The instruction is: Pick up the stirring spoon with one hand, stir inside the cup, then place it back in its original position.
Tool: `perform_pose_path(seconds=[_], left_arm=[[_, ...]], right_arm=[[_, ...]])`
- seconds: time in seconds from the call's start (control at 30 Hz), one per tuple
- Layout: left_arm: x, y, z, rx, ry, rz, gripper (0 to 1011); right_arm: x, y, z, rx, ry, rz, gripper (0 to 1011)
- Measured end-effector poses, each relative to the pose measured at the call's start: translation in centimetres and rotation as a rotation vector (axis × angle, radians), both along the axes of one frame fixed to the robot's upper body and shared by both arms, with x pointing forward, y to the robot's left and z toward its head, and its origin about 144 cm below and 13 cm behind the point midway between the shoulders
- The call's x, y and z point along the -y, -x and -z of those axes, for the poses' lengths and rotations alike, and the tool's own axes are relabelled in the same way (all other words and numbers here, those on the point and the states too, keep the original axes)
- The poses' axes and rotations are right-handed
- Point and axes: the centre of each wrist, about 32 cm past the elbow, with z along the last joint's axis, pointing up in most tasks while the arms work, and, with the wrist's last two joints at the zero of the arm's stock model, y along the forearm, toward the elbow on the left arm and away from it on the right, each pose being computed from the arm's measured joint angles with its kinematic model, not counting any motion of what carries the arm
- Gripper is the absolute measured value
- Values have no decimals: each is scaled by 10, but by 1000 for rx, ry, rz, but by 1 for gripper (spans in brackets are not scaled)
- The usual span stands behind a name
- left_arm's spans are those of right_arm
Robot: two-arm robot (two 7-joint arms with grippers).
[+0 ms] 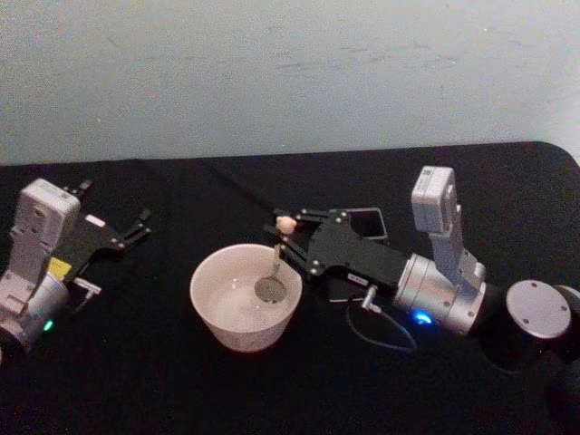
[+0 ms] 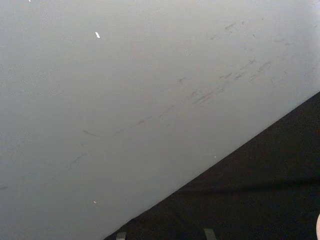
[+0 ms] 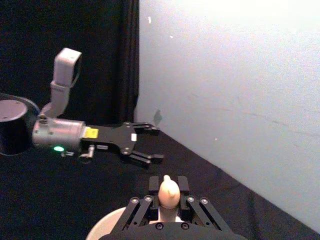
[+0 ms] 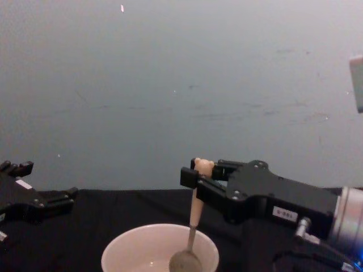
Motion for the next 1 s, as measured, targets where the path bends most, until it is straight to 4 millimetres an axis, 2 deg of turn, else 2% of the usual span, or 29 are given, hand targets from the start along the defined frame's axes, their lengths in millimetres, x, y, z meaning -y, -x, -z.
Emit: perform_pose_path(seconds=[0.2,0.4,0.77,1.0], left_arm=[[0,0,0,0,0,0,1001],[0,0,0,0,0,0,1001],[0,0,0,0,0,0,1001],[0,0,0,0,0,0,1001]], right_arm=[[-2,9,1,-15,-1,-38,214],[-13,12,4,-29,-5,-76,214],[-33,-5,4,-23,-13,-44,214],[-29,-14,5,-15,-6,5,214]])
